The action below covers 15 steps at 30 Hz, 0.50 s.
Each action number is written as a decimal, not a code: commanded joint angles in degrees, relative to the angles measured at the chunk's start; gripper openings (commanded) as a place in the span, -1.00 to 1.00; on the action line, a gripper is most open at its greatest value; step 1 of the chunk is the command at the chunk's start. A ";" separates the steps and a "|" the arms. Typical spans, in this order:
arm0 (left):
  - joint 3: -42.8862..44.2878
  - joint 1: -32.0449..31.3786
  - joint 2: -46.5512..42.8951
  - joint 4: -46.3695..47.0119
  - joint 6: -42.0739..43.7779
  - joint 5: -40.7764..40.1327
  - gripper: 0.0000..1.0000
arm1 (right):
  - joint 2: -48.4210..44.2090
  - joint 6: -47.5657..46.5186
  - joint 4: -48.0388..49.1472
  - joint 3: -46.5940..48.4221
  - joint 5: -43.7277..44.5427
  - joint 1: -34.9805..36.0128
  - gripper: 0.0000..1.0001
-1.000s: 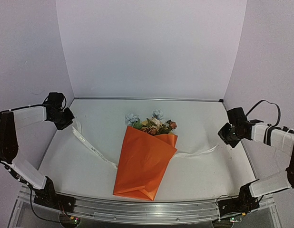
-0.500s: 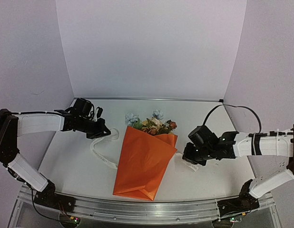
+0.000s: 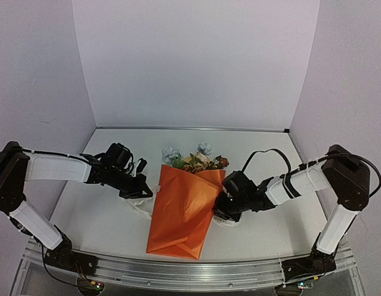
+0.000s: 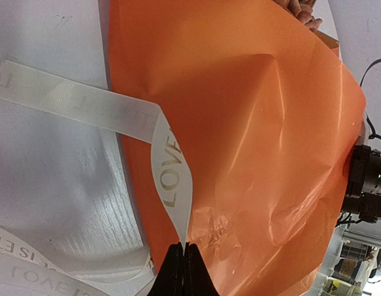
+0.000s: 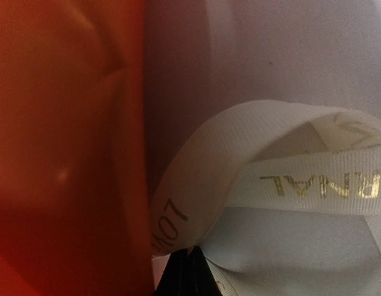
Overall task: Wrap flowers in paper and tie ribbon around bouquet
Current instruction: Place the left side of the ribbon on the folded bouquet.
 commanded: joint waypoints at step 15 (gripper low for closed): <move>4.52 23.50 -5.30 -12.97 -5.45 -25.50 -1.00 | -10.65 -6.29 -15.74 -0.96 6.68 -14.19 -1.00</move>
